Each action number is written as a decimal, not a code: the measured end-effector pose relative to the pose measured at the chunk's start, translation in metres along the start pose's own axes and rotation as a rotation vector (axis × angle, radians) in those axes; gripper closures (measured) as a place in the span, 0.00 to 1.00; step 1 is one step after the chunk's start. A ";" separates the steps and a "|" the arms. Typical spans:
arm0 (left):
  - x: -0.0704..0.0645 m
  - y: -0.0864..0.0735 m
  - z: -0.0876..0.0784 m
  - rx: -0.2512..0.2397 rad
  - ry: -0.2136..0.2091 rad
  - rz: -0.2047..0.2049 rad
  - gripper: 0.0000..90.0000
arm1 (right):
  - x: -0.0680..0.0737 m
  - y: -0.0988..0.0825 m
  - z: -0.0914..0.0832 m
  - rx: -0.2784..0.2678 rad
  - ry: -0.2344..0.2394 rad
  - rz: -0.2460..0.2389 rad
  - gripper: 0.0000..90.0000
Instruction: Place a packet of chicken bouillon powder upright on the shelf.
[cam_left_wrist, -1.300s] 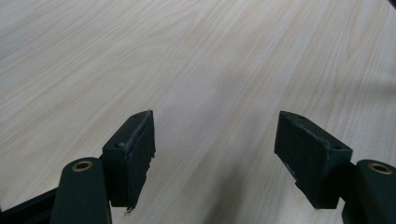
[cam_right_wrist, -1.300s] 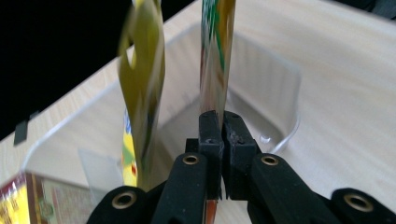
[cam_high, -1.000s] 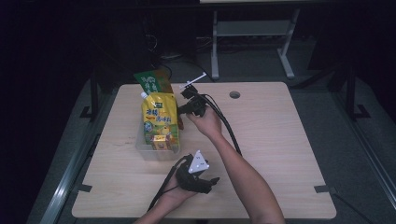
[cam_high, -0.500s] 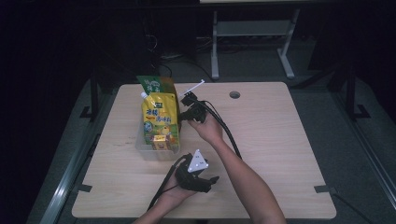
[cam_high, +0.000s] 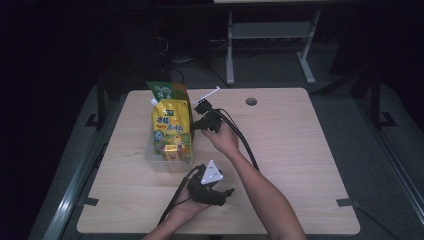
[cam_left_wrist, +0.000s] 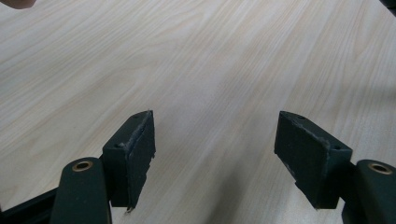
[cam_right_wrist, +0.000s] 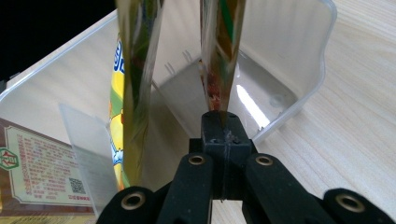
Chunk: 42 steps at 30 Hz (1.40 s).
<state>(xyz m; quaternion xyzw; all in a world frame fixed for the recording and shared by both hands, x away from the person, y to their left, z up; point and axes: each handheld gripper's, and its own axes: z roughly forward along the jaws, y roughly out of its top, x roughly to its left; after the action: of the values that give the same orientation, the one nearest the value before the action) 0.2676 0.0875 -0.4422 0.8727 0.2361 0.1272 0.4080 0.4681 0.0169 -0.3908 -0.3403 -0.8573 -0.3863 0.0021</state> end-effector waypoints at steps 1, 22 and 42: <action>0.000 0.000 0.000 0.000 0.000 -0.001 0.32 | -0.001 0.000 0.000 -0.001 0.002 0.000 1.00; 0.004 -0.002 -0.003 -0.003 0.009 -0.009 0.31 | -0.018 -0.011 -0.049 -0.121 -0.024 0.042 0.65; 0.005 -0.001 -0.002 0.007 0.000 -0.007 0.29 | -0.034 -0.039 -0.112 -0.170 -0.050 0.081 0.50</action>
<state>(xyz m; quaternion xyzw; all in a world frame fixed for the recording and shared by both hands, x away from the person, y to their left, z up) 0.2708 0.0923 -0.4420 0.8733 0.2395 0.1250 0.4055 0.4429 -0.0958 -0.3467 -0.3831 -0.8066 -0.4489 -0.0324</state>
